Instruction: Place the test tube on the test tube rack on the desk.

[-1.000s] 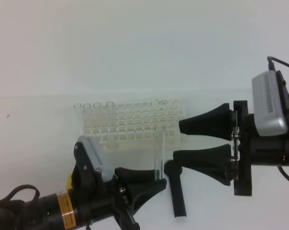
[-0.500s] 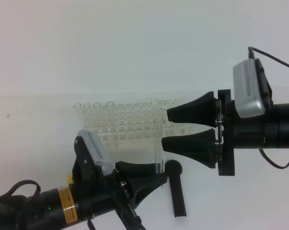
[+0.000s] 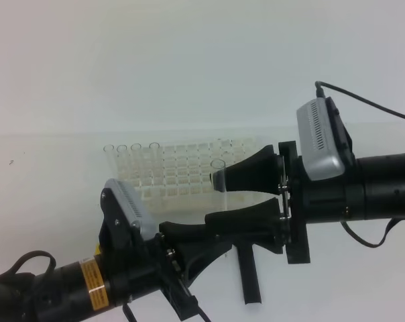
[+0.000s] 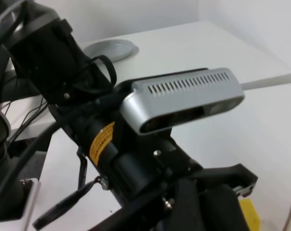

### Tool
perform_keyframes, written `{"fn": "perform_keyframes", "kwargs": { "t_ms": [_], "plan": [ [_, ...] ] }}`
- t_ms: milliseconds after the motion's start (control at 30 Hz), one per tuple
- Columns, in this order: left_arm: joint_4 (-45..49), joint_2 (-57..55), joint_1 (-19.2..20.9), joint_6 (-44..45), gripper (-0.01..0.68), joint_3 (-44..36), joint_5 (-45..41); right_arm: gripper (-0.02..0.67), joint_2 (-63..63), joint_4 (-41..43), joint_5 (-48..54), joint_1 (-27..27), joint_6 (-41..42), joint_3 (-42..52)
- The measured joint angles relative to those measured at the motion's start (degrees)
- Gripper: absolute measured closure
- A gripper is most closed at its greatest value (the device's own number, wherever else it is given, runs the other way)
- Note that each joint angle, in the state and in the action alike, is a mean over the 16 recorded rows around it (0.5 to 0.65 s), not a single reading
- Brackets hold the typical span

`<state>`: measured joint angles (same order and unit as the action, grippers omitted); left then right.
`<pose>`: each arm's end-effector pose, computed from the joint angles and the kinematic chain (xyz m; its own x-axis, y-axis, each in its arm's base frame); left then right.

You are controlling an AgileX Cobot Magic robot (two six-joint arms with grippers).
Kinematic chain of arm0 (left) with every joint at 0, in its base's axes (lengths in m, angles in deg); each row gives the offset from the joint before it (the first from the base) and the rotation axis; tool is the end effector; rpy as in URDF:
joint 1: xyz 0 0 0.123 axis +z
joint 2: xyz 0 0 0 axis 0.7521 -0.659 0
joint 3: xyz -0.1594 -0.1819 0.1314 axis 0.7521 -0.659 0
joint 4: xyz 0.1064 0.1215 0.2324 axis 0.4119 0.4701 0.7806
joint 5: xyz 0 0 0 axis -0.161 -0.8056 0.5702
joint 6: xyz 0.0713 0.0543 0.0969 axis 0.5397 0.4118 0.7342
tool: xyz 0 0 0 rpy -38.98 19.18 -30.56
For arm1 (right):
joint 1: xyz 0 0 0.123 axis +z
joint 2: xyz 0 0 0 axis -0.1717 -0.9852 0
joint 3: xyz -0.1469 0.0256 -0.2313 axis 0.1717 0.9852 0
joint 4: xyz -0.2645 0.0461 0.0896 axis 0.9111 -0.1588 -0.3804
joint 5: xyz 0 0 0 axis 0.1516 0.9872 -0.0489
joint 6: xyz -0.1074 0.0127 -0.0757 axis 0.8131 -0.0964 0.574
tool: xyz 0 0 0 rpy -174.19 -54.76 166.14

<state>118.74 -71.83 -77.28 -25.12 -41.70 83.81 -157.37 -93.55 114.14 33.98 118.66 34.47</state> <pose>0.1990 -0.2239 0.1591 -0.1139 -0.0701 -0.9910 0.9754 0.1816 -0.1249 0.2839 0.2471 0.2208 -0.1059 -0.2171 -0.9704 -0.9865 0.1457 0.0750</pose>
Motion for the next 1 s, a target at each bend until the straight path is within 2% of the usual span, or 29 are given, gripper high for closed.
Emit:
{"fn": "perform_keyframes", "kwargs": {
  "t_ms": [367,500,600,1000],
  "plan": [
    [-0.4,0.0,0.0,0.0,0.673,0.0,0.0,0.136,-2.0,0.0,-0.3,1.3,-1.1,-3.7],
    [-0.4,0.0,0.0,0.1,0.666,0.0,0.4,0.157,-2.8,0.0,-0.3,1.3,-1.9,-5.2],
    [-0.5,0.0,0.0,0.1,0.66,0.0,0.4,0.204,-3.2,0.0,-0.2,1.3,-2.5,-5.9],
    [-3.3,0.0,0.0,0.2,0.644,0.0,0.0,0.483,-3.7,-0.2,-0.2,1.3,-3.1,-6.6]
  ]
}}
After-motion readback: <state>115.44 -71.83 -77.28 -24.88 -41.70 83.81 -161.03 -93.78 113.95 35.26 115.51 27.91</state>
